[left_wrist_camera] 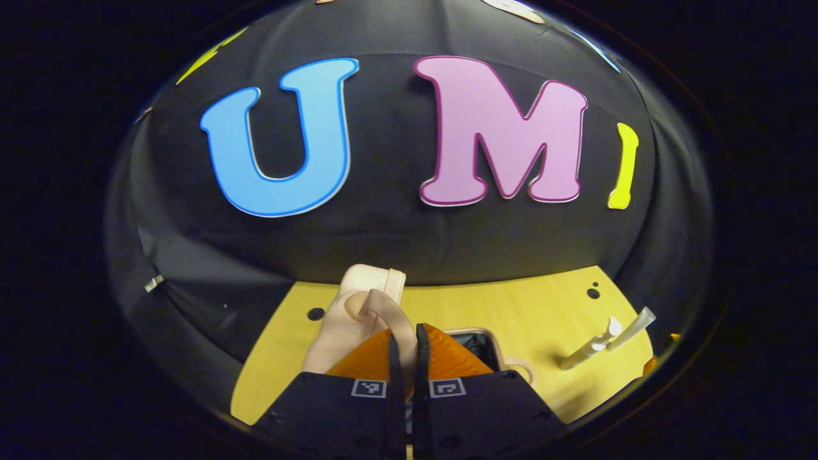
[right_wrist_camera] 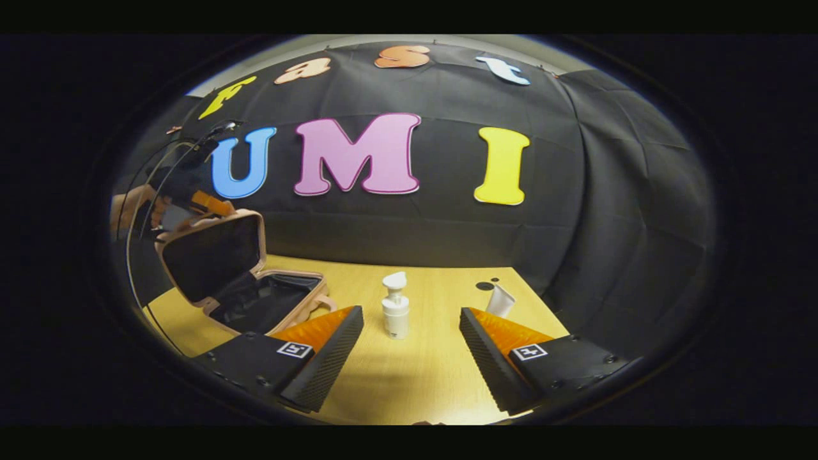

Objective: First open the suitcase, pack the skin care products into it, and then close the suitcase.

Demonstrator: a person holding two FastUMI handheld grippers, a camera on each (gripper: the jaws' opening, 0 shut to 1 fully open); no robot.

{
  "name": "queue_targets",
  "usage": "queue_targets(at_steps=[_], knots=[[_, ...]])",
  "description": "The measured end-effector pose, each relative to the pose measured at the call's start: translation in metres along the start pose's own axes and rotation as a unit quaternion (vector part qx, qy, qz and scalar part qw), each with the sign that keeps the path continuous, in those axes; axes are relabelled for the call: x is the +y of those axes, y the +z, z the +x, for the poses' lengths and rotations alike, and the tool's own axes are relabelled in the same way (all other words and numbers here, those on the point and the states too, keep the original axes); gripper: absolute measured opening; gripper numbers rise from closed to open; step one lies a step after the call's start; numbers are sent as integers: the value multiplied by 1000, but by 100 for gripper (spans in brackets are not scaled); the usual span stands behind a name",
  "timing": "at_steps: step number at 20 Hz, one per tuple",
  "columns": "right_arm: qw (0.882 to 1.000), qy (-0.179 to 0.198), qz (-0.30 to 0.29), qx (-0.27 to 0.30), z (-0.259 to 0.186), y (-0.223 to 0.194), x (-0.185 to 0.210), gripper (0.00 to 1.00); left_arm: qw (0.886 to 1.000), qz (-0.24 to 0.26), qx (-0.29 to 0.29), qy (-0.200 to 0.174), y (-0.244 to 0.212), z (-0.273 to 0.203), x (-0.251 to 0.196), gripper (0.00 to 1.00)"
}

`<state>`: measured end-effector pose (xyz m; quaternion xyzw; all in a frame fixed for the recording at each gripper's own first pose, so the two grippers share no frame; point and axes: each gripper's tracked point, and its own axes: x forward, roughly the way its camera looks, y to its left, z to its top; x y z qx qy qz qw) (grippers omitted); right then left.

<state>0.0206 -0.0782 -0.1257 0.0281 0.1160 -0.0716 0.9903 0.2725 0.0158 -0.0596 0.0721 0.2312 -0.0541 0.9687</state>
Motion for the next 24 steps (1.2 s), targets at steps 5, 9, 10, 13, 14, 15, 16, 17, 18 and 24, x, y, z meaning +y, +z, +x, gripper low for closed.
queue_targets(at_steps=[5,9,10,13,14,15,16,17,18,24], knots=[[999,-6,-31,-9,9,0,21,97,994,37,0,99,-27,43,128,10],[1000,3,-23,-5,22,-11,51,97,985,47,-5,168,-74,88,220,10],[1000,3,-8,-7,23,-12,58,97,985,34,5,168,-92,100,231,10],[1000,1,-12,-15,28,-17,77,97,986,-2,34,165,-136,130,251,9],[1000,6,-19,-14,29,-21,83,97,985,1,48,163,-144,137,249,7],[1000,11,-22,-12,30,-23,86,97,985,2,60,162,-150,145,249,9],[1000,11,-23,-12,30,-25,85,97,984,2,73,160,-159,153,250,9],[1000,6,-22,-11,31,-27,81,96,984,1,84,158,-163,159,250,8],[1000,1,-21,-9,32,-30,78,97,983,-3,90,158,-170,161,254,9],[999,-21,-28,-21,33,-24,50,97,977,-7,42,207,-140,129,287,73]])
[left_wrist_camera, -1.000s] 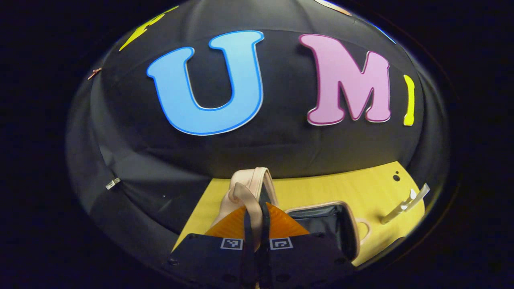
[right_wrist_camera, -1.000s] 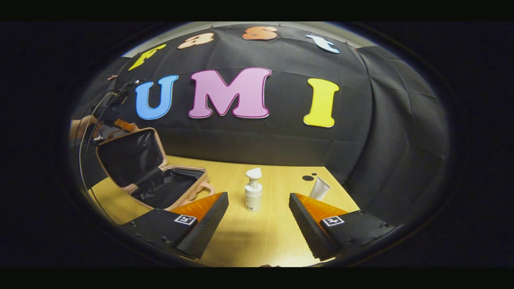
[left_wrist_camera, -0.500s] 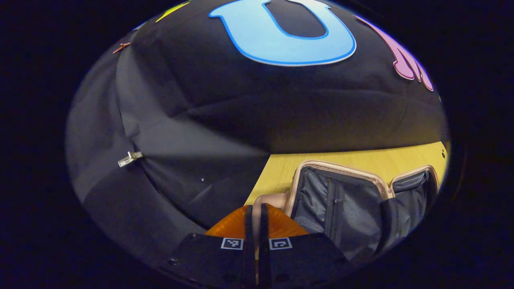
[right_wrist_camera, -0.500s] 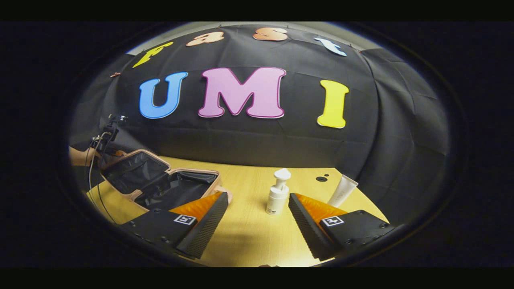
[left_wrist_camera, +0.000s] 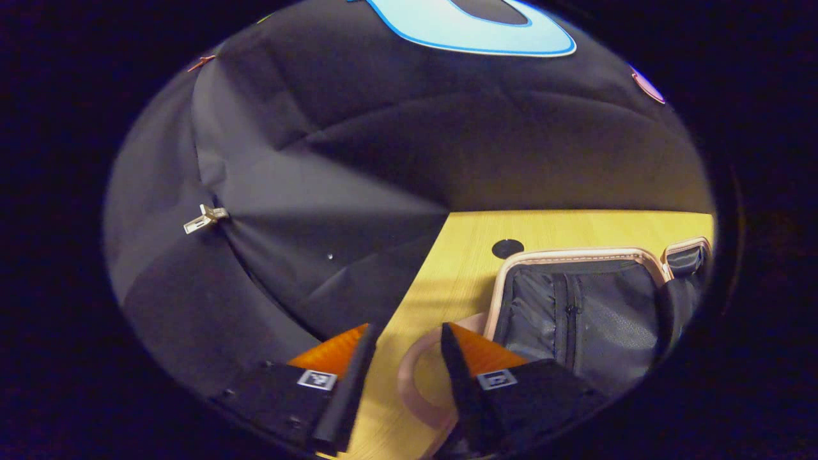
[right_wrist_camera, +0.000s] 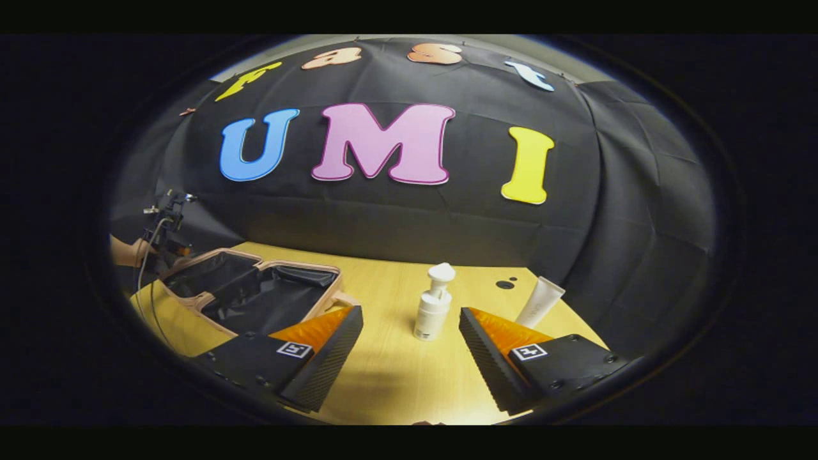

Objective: First open the suitcase, pack the skin care products into it, and then close the suitcase.

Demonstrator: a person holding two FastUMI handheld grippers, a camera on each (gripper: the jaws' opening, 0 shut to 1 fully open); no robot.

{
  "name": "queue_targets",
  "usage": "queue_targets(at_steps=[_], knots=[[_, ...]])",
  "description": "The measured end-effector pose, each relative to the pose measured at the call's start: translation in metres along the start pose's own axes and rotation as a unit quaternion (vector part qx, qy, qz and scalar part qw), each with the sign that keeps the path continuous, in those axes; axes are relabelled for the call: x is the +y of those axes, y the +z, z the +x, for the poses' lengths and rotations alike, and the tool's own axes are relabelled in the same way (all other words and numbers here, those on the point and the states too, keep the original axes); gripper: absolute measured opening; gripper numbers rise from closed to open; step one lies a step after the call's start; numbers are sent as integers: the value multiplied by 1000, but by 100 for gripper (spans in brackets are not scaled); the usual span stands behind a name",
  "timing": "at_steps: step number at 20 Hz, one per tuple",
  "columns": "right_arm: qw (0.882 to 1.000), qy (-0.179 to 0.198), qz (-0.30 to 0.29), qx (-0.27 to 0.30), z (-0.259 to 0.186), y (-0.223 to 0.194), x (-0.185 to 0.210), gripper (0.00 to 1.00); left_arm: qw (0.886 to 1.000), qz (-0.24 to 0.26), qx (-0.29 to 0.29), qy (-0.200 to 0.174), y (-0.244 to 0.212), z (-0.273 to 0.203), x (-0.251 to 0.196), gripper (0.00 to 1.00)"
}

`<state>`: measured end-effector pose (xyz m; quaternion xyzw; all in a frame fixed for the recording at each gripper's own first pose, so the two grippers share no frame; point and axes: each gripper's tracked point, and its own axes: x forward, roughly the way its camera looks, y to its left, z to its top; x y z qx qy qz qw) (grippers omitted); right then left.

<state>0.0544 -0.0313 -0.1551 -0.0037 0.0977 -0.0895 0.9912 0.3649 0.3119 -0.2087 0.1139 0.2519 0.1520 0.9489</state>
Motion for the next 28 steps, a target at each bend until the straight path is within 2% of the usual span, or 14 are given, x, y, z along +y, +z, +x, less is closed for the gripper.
queue_targets(at_steps=[1,3,5,7,9,11,14,15,20,24,26,28], knots=[[1000,0,0,-1,3,0,-4,97,1000,2,-19,-3,13,-29,0,99],[1000,1,1,-6,10,2,-15,96,998,11,-66,-16,41,-69,-9,98],[1000,-11,1,-14,19,6,-33,96,992,14,-116,-51,61,-115,-44,98],[1000,-24,2,-16,28,7,-49,97,985,14,-138,-100,66,-163,-96,98],[999,-42,-1,-23,33,10,-65,97,977,-21,-140,-157,63,-198,-166,98],[998,-54,-4,-29,35,12,-77,97,964,-44,-136,-225,61,-229,-242,98],[997,-67,0,-32,38,9,-92,96,944,-38,-144,-295,68,-268,-337,98],[997,-74,2,-30,39,7,-98,97,934,-40,-141,-327,68,-282,-369,98],[993,-111,32,-24,33,-7,-140,97,893,-12,-134,-428,47,-331,-493,98],[992,-126,28,-17,28,-22,-170,96,861,40,-124,-492,23,-361,-557,99],[990,-133,37,-10,27,-33,-183,97,849,58,-118,-512,11,-366,-582,99],[989,-141,48,6,28,-47,-194,96,841,61,-100,-527,-1,-369,-602,98]])
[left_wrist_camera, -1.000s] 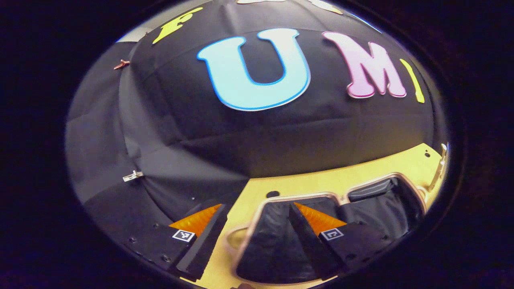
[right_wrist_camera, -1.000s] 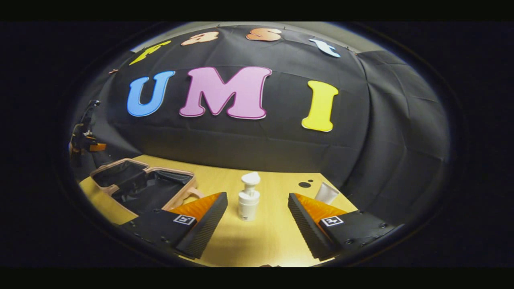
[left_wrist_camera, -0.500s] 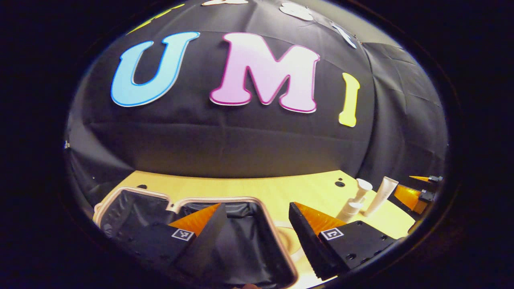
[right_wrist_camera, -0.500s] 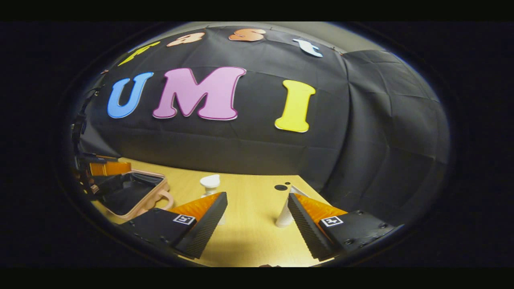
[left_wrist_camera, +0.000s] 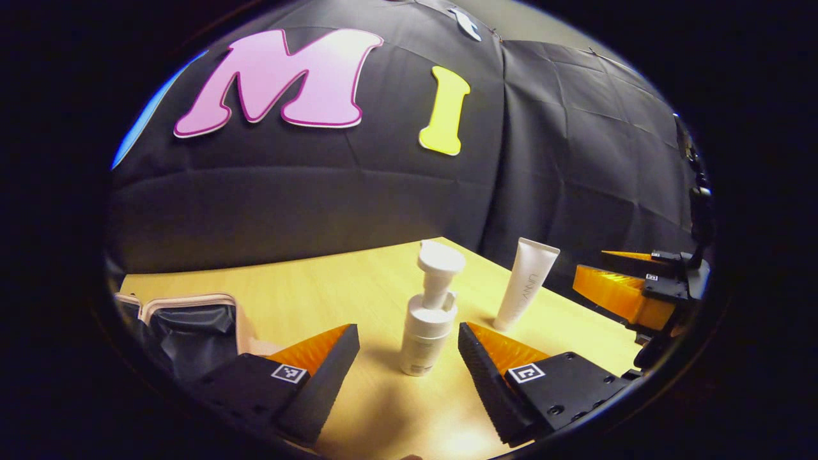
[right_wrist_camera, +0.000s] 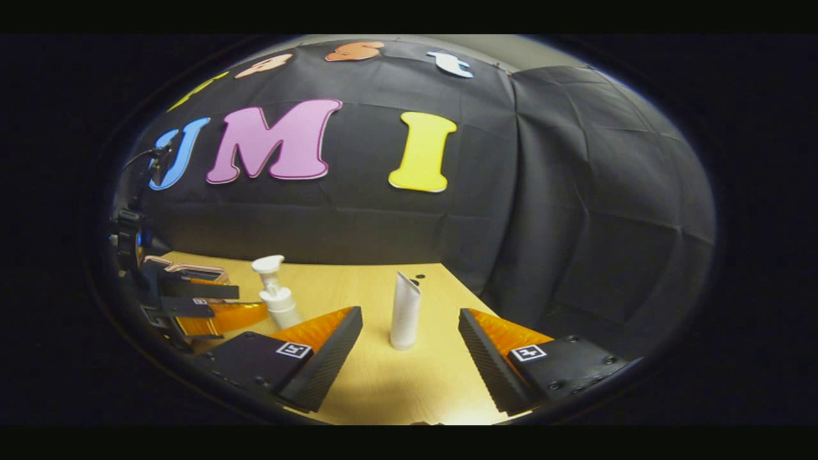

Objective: First open the suitcase, pack the skin care products into it, and then close the suitcase.

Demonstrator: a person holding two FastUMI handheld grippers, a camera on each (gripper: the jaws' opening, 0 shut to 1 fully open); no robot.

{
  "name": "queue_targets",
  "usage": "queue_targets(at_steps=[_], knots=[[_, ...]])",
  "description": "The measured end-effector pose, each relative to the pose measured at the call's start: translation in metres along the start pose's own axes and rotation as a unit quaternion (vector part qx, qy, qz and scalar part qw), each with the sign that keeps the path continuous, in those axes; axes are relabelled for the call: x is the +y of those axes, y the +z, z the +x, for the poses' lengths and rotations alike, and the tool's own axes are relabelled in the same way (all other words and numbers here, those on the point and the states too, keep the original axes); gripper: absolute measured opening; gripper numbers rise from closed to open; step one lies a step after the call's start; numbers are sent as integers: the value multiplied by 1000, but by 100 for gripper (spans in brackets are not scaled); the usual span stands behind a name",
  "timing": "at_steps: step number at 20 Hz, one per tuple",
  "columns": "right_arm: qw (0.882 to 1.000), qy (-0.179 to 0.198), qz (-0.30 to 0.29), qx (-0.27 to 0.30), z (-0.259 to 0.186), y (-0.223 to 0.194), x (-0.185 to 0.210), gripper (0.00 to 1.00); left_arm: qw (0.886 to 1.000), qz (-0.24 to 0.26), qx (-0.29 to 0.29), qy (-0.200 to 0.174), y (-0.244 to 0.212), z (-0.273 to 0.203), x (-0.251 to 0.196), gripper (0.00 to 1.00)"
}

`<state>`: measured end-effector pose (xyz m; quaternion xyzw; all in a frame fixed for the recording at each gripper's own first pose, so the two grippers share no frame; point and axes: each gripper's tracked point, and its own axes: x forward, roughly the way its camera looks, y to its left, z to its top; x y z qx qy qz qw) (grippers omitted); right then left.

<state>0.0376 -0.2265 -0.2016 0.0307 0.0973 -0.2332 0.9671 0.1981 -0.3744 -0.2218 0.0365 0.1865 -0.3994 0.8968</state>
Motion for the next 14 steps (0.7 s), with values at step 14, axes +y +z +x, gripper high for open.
queue_targets(at_steps=[14], knots=[[997,-1,12,80,82,-64,11,97,999,7,16,41,-19,85,17,65]])
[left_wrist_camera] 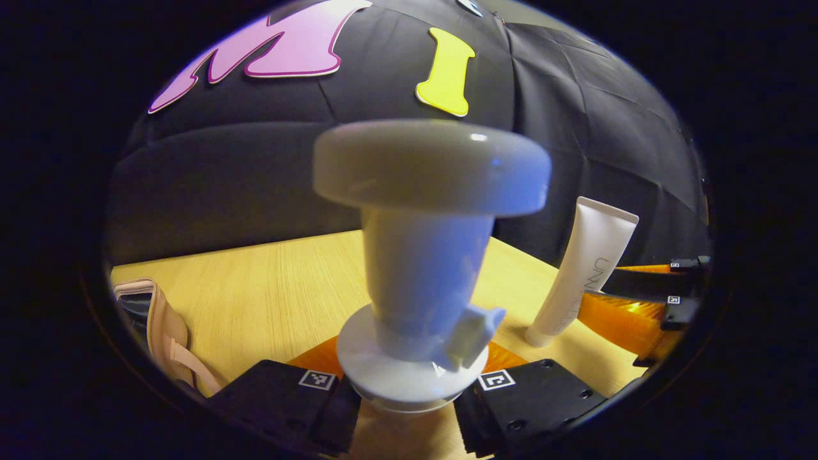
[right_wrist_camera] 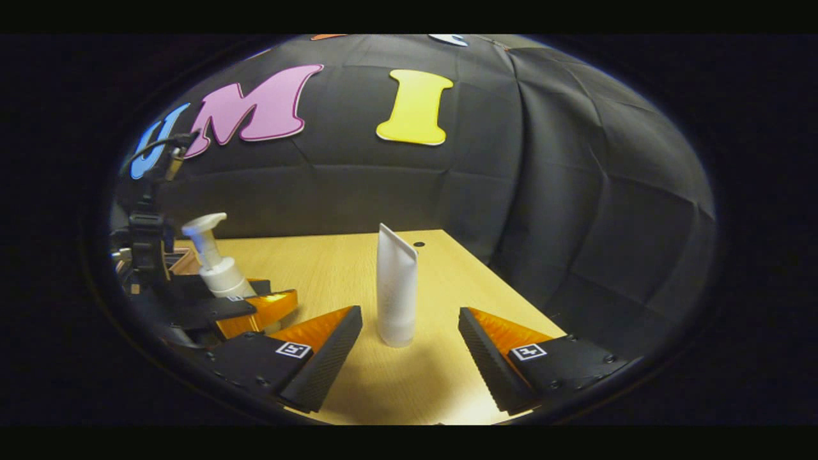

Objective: First open the suitcase, pack the skin care products into it, and then close the suitcase.

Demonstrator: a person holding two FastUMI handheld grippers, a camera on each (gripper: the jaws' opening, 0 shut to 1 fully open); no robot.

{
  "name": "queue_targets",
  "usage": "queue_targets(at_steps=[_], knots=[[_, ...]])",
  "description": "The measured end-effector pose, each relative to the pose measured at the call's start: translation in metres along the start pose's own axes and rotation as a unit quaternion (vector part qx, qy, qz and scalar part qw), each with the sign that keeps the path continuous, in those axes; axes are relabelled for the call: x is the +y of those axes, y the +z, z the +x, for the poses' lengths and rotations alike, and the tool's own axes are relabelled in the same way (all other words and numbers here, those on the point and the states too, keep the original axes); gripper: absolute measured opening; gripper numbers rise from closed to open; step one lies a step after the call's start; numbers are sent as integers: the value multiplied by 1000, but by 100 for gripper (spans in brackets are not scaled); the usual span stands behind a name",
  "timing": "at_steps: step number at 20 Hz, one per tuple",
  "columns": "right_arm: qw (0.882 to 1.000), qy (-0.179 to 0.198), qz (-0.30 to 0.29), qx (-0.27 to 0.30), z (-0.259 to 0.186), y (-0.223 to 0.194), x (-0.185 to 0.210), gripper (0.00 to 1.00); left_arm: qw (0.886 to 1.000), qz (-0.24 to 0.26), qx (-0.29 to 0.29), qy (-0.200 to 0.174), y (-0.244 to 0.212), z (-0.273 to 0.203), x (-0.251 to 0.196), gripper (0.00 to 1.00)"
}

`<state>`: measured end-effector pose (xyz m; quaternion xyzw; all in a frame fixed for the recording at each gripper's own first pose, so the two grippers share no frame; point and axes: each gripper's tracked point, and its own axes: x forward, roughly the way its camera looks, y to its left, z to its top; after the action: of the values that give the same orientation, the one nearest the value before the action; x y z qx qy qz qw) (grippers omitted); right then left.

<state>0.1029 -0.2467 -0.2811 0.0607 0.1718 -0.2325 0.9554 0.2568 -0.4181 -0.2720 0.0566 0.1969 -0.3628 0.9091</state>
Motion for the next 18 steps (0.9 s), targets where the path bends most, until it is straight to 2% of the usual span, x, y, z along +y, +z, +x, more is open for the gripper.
queue_targets(at_steps=[2,5,8,10,11,12,14,15,18], knots=[[1000,-13,11,13,20,-7,3,97,1000,-9,8,3,-5,-12,9,65],[999,-30,27,19,41,-12,1,97,1000,7,14,14,-12,-35,19,64],[998,-44,27,23,53,-19,-1,97,1000,-23,15,11,-16,-61,20,64],[998,-45,29,31,59,-26,0,95,1000,-17,14,17,-15,-75,22,64],[998,-47,30,36,61,-28,1,85,1000,-16,15,15,-15,-82,21,64],[997,-47,32,46,62,-35,5,65,1000,-24,11,7,-12,-88,17,64],[997,-54,25,48,58,-35,7,54,999,-37,7,-2,-9,-101,13,64],[997,-47,26,50,61,-38,13,54,999,-39,7,-1,-8,-109,13,64],[998,-23,25,62,49,-40,25,46,999,-44,-7,9,2,-135,22,64]])
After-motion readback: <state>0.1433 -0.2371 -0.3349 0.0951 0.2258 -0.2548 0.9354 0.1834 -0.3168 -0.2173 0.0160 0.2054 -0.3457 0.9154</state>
